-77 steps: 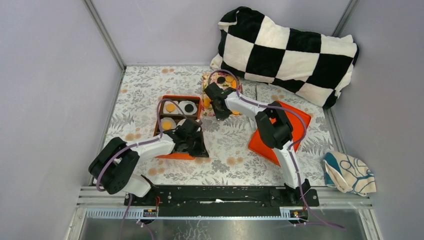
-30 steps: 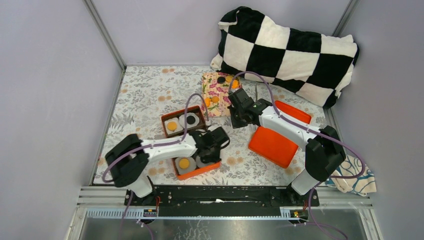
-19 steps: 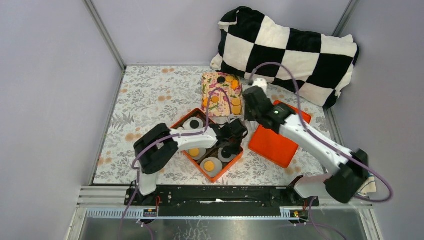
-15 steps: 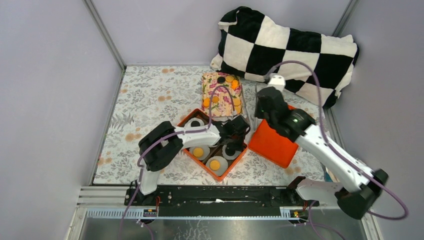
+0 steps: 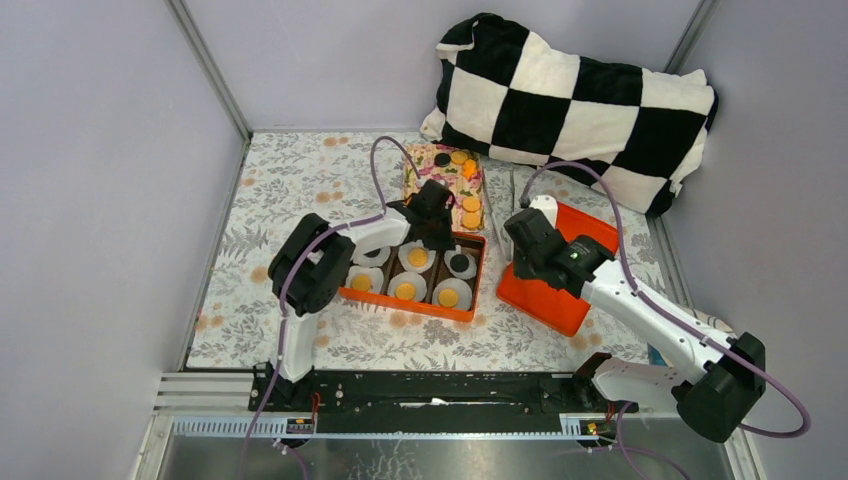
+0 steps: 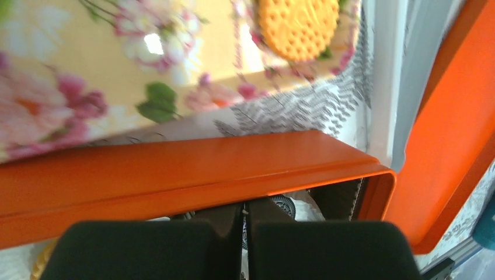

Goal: Pack the cookies

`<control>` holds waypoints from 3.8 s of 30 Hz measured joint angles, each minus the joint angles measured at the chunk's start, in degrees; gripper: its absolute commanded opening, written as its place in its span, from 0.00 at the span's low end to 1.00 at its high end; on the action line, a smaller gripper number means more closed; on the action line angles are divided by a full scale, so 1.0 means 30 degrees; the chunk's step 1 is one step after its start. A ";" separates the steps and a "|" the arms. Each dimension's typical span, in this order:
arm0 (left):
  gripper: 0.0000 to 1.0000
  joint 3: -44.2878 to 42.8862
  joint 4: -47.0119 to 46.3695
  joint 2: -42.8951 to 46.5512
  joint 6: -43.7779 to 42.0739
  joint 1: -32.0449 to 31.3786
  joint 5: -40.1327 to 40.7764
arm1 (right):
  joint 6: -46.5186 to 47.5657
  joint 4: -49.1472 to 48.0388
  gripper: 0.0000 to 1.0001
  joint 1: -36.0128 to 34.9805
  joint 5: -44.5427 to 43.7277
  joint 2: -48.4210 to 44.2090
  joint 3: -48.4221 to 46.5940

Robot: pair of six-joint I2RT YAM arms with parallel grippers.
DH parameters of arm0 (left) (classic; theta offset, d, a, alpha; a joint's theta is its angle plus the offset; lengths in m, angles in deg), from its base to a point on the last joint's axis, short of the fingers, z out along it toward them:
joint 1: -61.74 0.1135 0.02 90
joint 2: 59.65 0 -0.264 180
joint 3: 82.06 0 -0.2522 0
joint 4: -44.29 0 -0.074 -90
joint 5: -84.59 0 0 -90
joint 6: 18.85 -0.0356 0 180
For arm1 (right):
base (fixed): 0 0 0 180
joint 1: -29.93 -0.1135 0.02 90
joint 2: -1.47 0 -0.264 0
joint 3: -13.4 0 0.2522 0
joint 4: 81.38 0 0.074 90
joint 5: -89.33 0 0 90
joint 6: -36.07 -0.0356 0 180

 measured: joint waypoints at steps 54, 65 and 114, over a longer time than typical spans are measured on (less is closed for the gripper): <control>0.00 0.6091 -0.0816 1.1468 -0.0976 0.0437 -0.0335 | 0.0896 -0.1880 0.45 -0.0036 0.1268 0.5406 0.2208; 0.00 0.6244 -0.0321 1.2364 -0.1005 0.0437 0.0073 | 0.1217 -0.3140 0.44 -0.0015 0.1785 0.8837 0.2310; 0.68 0.5370 -0.7672 0.6091 0.1494 0.1770 -1.0251 | 0.5945 -0.1851 0.00 -0.1115 0.9930 0.2674 -0.2025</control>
